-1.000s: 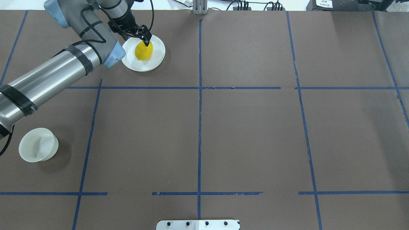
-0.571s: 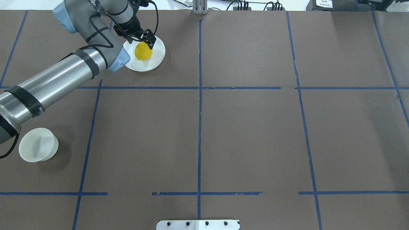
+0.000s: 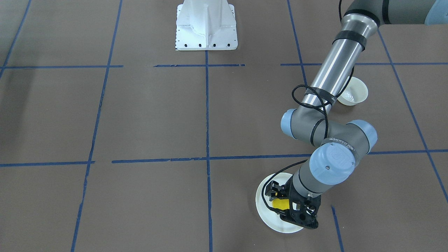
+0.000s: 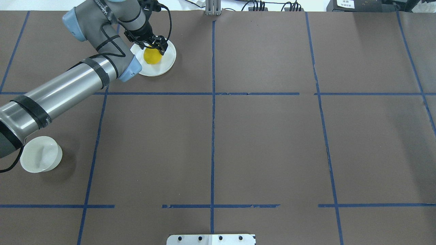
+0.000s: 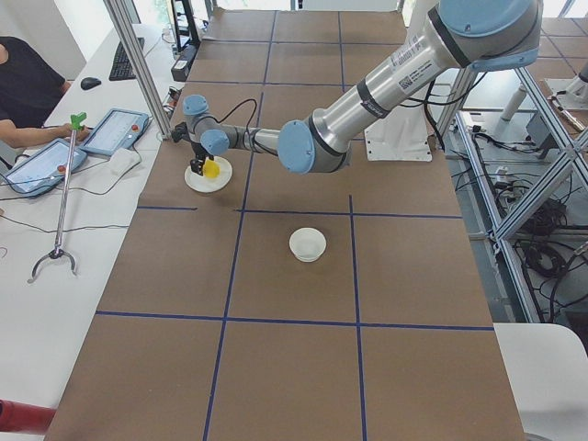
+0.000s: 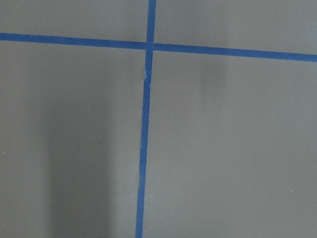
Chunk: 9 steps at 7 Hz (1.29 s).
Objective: Move lemon from plate to bowl
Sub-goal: 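Lower the left gripper onto the lemon and close its fingers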
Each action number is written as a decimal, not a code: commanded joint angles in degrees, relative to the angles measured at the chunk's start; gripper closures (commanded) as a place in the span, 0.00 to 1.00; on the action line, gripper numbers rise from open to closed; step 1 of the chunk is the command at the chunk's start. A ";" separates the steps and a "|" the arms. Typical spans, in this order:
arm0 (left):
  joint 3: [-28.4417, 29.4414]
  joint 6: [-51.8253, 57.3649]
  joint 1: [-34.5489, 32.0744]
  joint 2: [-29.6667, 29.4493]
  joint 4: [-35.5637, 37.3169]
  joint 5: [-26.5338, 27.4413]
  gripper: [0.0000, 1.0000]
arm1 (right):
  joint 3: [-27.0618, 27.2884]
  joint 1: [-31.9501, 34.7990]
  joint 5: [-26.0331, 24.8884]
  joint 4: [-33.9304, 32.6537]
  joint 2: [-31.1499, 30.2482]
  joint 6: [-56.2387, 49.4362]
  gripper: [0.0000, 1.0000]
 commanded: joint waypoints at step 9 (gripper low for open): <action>2.05 -2.62 0.88 0.00 -2.85 0.13 0.10 | -0.04 0.00 0.00 0.00 0.00 0.00 0.00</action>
